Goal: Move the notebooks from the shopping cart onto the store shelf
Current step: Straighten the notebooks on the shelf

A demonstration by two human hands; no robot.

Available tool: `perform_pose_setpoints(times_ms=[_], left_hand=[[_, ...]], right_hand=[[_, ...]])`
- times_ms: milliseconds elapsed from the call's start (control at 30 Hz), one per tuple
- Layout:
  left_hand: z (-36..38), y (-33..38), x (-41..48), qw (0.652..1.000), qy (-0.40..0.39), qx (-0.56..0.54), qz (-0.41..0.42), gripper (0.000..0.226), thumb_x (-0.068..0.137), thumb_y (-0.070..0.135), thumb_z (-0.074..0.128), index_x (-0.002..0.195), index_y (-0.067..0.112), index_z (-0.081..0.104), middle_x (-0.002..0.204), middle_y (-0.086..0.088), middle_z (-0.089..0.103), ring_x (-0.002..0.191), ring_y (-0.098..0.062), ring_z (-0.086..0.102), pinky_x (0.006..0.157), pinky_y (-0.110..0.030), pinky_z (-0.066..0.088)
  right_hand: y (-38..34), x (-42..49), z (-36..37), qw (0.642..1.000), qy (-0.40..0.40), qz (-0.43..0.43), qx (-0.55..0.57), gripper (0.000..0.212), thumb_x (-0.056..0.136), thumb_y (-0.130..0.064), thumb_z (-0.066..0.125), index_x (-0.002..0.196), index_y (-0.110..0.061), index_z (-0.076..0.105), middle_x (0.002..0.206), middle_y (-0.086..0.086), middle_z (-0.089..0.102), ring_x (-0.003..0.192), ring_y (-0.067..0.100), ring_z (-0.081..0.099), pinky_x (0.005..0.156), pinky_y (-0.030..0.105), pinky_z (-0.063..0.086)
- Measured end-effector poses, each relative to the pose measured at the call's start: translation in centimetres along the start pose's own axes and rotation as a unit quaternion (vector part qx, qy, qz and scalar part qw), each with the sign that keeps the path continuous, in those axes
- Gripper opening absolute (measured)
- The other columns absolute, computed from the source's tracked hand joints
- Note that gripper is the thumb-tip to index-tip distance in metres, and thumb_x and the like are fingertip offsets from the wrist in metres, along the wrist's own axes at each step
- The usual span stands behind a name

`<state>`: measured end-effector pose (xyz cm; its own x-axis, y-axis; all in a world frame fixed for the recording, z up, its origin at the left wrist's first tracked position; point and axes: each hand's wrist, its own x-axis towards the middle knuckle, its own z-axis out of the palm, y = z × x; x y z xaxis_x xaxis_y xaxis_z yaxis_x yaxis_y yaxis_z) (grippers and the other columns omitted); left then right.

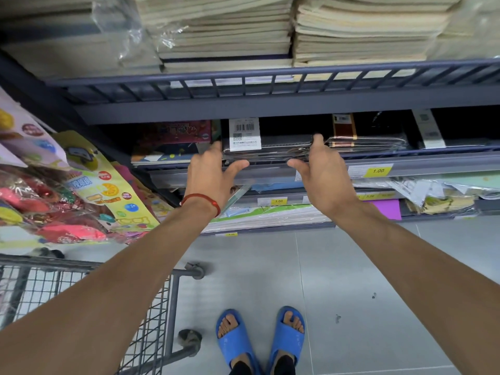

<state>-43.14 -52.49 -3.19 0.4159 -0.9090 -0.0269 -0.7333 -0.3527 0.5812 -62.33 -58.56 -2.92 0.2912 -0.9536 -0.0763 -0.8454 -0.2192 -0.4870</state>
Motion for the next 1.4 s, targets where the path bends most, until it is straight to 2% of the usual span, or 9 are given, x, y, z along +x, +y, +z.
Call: perform_pose_setpoints(times_ms=[133,300,767,900,1000,1067,1133,1200,1400], left_hand=[[-0.2,0.4,0.1,1.0,-0.001,-0.001,-0.01,0.043,0.089,0.046,0.066,0.089,0.008,0.044,0.06,-0.002,0.042,0.065,-0.025,0.046,0.065,-0.037,0.042],[0.1,0.4,0.3,0.999,0.001,-0.007,-0.042,0.044,0.09,0.045,0.066,0.084,0.007,0.045,0.066,0.0,0.039,0.084,-0.026,0.038,0.073,-0.035,0.034],[0.5,0.2,0.8,0.997,0.023,0.022,-0.063,0.049,0.089,0.048,0.065,0.069,0.014,0.037,0.069,-0.002,0.04,0.081,-0.024,0.036,0.069,-0.029,0.024],[0.3,0.4,0.6,0.998,0.009,0.001,-0.058,0.048,0.089,0.05,0.065,0.077,0.01,0.04,0.068,0.001,0.039,0.084,-0.025,0.038,0.071,-0.033,0.029],[0.1,-0.5,0.2,0.994,-0.025,-0.09,-0.052,0.058,0.081,0.058,0.07,0.1,0.008,0.048,0.09,-0.005,0.057,0.094,-0.024,0.052,0.082,-0.039,0.049],[0.0,-1.1,-0.2,0.984,-0.004,-0.17,-0.049,0.061,0.075,0.062,0.073,0.102,0.012,0.05,0.105,-0.008,0.065,0.107,-0.025,0.061,0.091,-0.044,0.054],[0.0,-1.2,-0.4,0.984,0.017,-0.173,-0.028,0.046,0.081,0.058,0.069,0.086,0.018,0.046,0.09,-0.005,0.064,0.096,-0.025,0.062,0.088,-0.047,0.054],[0.1,-1.2,-0.4,0.986,0.032,-0.167,-0.003,0.046,0.088,0.052,0.063,0.069,0.022,0.032,0.059,-0.004,0.043,0.067,-0.029,0.045,0.073,-0.052,0.05],[0.3,-0.3,-0.1,0.988,0.065,-0.142,0.002,0.055,0.093,0.037,0.064,0.06,0.02,0.024,0.047,0.005,0.027,0.058,-0.025,0.023,0.064,-0.041,0.035]], right_hand=[[-0.6,0.2,-0.1,1.0,-0.006,0.018,0.003,0.029,0.103,-0.033,0.052,0.11,-0.007,0.039,0.082,0.007,0.051,0.078,0.027,0.047,0.065,0.036,0.031],[-1.1,0.5,0.5,0.998,0.024,0.023,-0.053,0.041,0.103,-0.032,0.051,0.125,0.0,0.038,0.096,0.019,0.064,0.091,0.037,0.059,0.065,0.037,0.031],[-0.7,1.0,1.0,0.993,0.057,0.02,-0.106,0.047,0.102,-0.041,0.05,0.125,-0.001,0.038,0.072,0.006,0.048,0.075,0.034,0.055,0.062,0.037,0.034],[-0.1,0.6,0.7,0.998,0.047,-0.001,-0.03,0.036,0.101,-0.038,0.054,0.109,-0.006,0.04,0.07,0.004,0.05,0.069,0.028,0.046,0.062,0.036,0.034],[0.3,-0.1,0.1,0.998,0.019,-0.033,0.049,0.036,0.098,-0.037,0.059,0.095,-0.011,0.036,0.066,-0.001,0.042,0.06,0.019,0.043,0.051,0.033,0.028],[0.4,-0.2,-0.3,0.996,0.019,-0.037,0.08,0.036,0.099,-0.039,0.057,0.092,-0.01,0.037,0.063,-0.001,0.041,0.056,0.014,0.04,0.048,0.027,0.028],[0.2,-0.1,-0.3,0.995,0.035,-0.034,0.092,0.035,0.1,-0.04,0.054,0.091,-0.011,0.038,0.058,0.0,0.041,0.053,0.015,0.039,0.046,0.024,0.027],[0.1,0.0,0.1,0.994,0.052,-0.029,0.091,0.035,0.101,-0.04,0.053,0.089,-0.011,0.038,0.055,-0.001,0.04,0.05,0.013,0.037,0.045,0.022,0.026],[0.2,0.3,1.0,0.992,0.092,-0.015,0.081,0.037,0.101,-0.042,0.052,0.085,-0.01,0.041,0.054,-0.002,0.039,0.05,0.012,0.035,0.045,0.02,0.025]])
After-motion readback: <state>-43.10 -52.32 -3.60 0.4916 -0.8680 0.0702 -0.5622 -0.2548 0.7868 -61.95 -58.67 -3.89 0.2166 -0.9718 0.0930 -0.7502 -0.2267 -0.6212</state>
